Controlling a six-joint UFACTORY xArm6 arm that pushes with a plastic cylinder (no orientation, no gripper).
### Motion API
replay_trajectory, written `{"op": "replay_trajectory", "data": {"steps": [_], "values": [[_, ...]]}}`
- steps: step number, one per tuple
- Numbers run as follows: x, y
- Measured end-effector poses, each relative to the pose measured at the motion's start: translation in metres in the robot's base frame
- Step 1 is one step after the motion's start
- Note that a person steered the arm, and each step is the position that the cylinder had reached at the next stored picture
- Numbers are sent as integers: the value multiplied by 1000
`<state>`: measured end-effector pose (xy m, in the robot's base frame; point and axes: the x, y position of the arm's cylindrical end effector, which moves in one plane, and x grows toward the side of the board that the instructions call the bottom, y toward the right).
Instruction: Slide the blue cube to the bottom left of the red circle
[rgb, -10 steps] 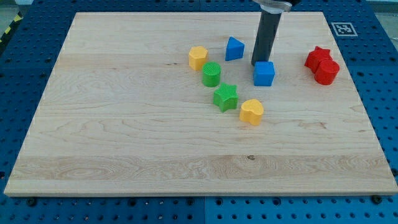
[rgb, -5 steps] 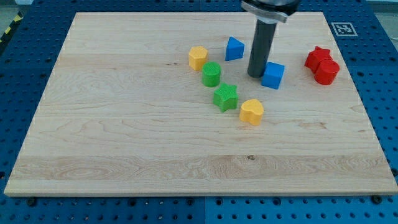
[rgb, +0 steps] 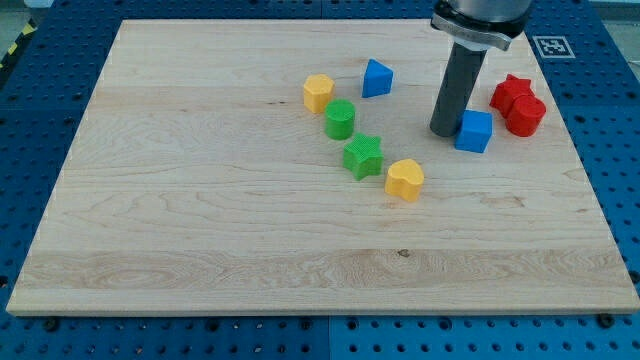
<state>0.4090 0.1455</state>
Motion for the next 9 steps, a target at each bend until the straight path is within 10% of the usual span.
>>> {"op": "replay_trajectory", "data": {"steps": [9], "values": [[13,46]]}}
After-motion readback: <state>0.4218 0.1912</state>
